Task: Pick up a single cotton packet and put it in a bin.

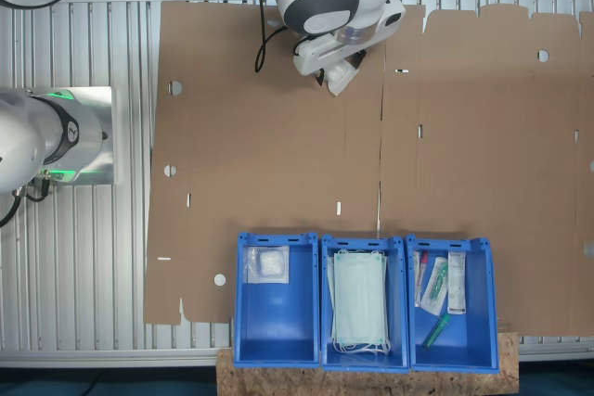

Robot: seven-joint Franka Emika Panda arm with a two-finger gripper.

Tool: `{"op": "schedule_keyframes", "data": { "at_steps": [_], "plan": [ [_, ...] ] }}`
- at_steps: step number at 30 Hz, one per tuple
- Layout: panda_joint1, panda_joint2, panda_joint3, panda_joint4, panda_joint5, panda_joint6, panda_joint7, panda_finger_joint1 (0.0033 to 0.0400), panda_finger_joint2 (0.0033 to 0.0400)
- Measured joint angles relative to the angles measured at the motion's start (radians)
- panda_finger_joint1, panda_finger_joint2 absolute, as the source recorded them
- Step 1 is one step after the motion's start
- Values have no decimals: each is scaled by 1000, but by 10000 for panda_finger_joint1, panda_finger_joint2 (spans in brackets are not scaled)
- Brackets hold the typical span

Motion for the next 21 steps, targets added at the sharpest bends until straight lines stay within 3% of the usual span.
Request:
{"op": "schedule_keyframes", "data": {
  "at_steps": [21],
  "plan": [
    [-1, -10, 35, 0, 32, 5, 0, 400, 400]
  ]
}}
